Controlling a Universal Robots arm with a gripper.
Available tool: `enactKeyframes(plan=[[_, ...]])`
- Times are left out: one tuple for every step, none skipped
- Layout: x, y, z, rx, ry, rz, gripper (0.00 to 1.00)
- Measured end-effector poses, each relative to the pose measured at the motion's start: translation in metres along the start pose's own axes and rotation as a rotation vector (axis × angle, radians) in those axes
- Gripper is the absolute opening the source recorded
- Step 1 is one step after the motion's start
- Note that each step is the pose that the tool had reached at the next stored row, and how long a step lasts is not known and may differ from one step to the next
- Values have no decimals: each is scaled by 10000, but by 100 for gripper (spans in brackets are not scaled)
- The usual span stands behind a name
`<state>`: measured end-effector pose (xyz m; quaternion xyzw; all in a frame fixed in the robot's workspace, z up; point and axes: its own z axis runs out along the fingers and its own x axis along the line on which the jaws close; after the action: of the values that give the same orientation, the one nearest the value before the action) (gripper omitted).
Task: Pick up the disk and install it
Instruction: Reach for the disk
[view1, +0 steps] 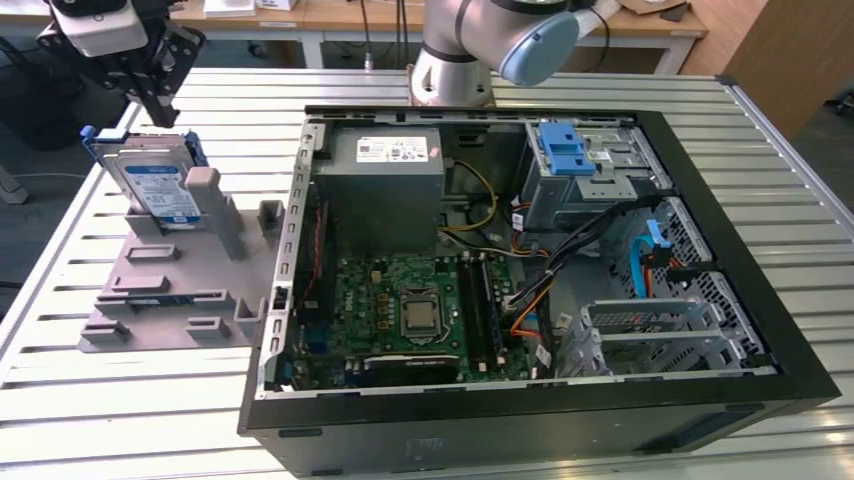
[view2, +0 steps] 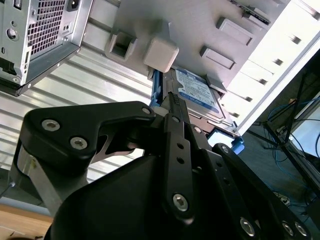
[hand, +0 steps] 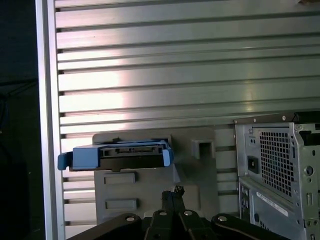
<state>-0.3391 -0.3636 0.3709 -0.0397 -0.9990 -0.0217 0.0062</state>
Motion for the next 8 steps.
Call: enactKeyframes(plan=[[4, 0, 1, 0, -1, 0, 11], [8, -1, 2, 0, -1, 0, 11], [11, -1, 2, 0, -1, 0, 11], [15, -1, 3, 0, -1, 0, 11], [19, -2, 3, 0, -1, 0, 11], [23, -2, 4, 0, 0, 0, 11], [27, -2, 4, 0, 0, 0, 11], [31, -3, 4, 0, 0, 0, 11]])
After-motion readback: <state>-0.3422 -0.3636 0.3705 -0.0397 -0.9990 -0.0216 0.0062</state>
